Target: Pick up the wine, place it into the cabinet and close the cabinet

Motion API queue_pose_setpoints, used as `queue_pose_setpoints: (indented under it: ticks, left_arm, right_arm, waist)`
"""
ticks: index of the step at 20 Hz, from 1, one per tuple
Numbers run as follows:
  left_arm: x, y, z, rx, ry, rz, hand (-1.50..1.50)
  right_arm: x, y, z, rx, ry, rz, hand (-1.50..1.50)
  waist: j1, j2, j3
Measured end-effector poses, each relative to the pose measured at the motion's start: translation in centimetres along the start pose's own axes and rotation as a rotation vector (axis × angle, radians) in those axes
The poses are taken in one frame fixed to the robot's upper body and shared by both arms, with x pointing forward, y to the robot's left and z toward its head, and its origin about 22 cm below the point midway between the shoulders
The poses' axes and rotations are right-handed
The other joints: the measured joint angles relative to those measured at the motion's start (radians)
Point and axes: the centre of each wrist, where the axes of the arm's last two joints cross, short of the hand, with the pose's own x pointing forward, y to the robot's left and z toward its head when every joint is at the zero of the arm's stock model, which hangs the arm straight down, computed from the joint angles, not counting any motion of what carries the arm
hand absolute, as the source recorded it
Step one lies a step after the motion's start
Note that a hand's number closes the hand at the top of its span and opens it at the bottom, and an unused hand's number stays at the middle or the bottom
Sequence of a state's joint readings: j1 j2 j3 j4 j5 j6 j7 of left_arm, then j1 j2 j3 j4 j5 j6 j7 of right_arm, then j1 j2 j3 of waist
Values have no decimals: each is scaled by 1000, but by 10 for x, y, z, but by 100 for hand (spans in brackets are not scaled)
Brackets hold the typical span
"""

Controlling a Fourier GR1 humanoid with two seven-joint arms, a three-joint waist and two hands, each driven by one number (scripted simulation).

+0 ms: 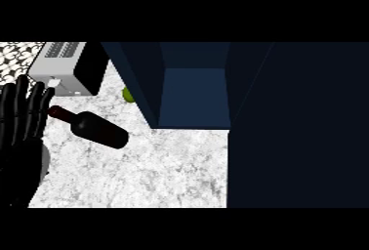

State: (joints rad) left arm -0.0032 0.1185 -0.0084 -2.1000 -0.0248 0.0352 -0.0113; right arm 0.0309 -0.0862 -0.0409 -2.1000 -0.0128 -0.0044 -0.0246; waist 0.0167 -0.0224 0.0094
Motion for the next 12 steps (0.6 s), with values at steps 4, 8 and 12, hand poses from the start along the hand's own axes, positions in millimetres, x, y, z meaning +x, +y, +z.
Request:
queue_pose_setpoints:
  ticks: [4, 8, 12]
  left_arm:
    - [-13, 6, -24, 93, 20, 20, -150]
    - [-27, 5, -56, 214, 120, 140, -150]
    - [-24, -1, -82, 274, 209, 254, -150]
  right_arm:
    - [7, 7, 7, 27, -9, -22, -150]
    - [13, 23, 16, 164, 20, -96, -150]
    - [28, 26, 32, 316, 60, -173, -150]
  waist:
    - [-19, 15, -6]
    - [-38, 23, -9]
    - [-43, 21, -9]
